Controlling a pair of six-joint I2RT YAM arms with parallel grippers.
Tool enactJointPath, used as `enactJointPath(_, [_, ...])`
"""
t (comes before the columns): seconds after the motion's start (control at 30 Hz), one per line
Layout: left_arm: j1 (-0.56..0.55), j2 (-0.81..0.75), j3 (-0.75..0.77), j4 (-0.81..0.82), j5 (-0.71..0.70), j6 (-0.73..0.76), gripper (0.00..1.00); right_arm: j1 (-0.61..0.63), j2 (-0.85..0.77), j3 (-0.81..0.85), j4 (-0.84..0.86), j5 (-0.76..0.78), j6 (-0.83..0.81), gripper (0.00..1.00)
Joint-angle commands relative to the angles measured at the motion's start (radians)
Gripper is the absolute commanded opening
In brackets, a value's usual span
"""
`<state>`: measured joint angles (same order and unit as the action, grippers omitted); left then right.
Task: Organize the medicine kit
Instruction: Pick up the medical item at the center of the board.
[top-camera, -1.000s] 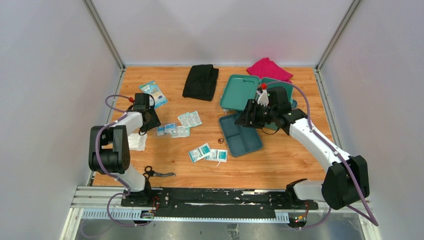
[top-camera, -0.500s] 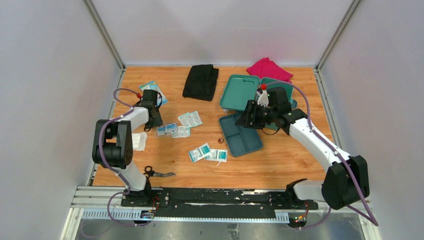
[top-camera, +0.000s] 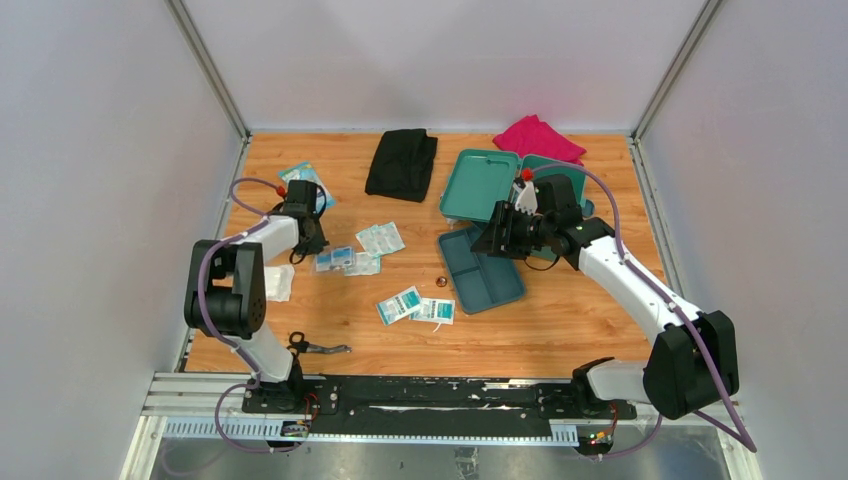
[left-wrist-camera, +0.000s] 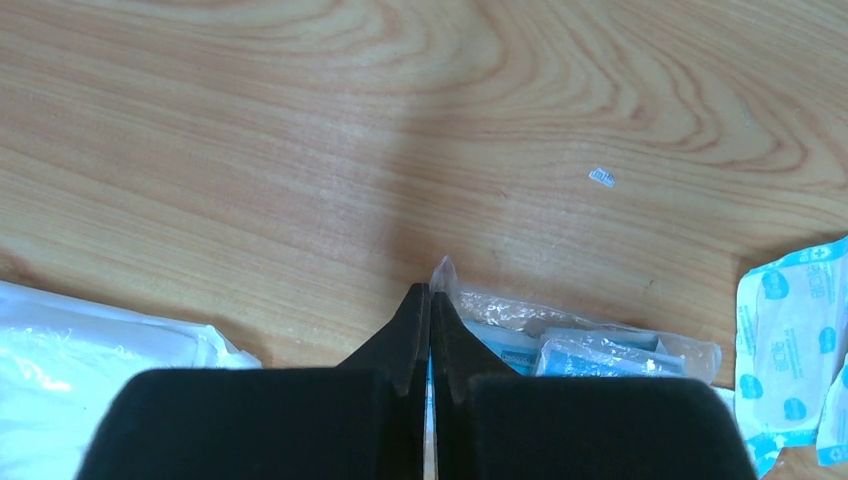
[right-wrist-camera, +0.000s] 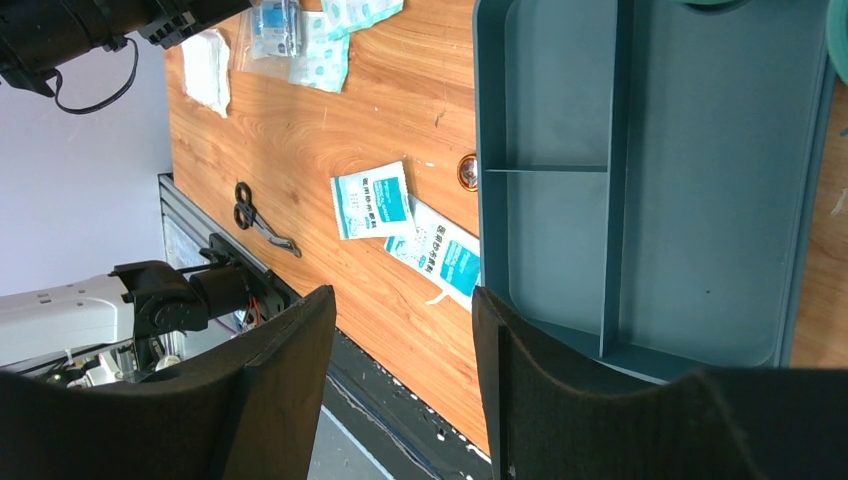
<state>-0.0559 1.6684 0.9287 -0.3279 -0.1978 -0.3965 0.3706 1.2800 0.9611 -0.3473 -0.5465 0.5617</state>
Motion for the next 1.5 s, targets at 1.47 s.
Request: enactJointPath(1.47, [-0.912,-0.455,0.599,-0.372,0.562,0.311,0.0,0.235,-0.468,-0.009,0.307,-0.336,-0.416,0.72])
